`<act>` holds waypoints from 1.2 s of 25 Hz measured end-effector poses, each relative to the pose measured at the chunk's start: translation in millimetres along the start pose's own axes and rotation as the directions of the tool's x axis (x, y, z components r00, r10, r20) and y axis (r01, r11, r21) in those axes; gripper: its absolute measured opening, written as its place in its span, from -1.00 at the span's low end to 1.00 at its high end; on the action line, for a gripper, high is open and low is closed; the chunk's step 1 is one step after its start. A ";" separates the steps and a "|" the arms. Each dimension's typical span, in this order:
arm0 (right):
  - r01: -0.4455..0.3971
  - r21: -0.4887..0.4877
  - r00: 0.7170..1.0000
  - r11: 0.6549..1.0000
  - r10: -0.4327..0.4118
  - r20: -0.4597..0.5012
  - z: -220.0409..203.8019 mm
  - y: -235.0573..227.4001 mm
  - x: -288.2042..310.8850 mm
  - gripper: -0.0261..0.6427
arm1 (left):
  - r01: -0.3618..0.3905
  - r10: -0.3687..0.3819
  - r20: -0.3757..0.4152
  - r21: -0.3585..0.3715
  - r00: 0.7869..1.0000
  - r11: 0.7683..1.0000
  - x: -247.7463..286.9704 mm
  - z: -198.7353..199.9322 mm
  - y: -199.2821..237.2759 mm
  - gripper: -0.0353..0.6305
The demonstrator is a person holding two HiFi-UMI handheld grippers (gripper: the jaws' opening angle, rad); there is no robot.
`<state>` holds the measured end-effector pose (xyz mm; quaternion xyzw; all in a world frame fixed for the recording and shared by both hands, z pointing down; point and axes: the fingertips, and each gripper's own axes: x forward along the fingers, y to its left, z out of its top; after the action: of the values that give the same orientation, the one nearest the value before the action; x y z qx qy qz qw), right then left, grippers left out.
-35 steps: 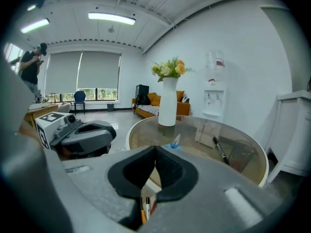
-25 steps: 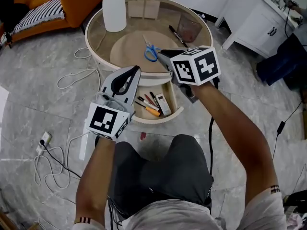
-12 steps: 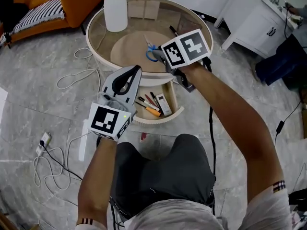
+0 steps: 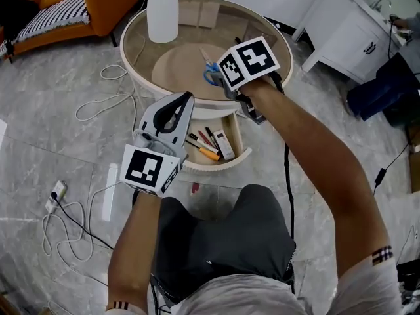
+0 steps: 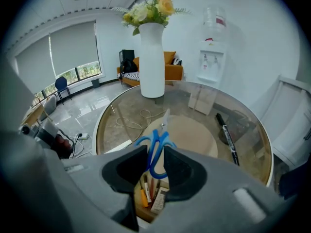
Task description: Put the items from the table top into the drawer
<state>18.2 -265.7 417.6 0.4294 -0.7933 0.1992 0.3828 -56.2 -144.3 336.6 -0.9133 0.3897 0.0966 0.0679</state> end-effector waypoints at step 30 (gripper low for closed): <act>0.074 0.029 0.980 0.997 -0.078 0.185 -2.1 -2.9 -30.3 -0.68 | -0.010 0.010 0.004 -0.006 1.000 1.000 -3.7 5.8 -1.6 -0.89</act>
<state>31.8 -249.9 395.3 0.4801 -0.8065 0.1521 0.3097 -58.2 -139.5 331.8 -0.9113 0.3938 0.1002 0.0654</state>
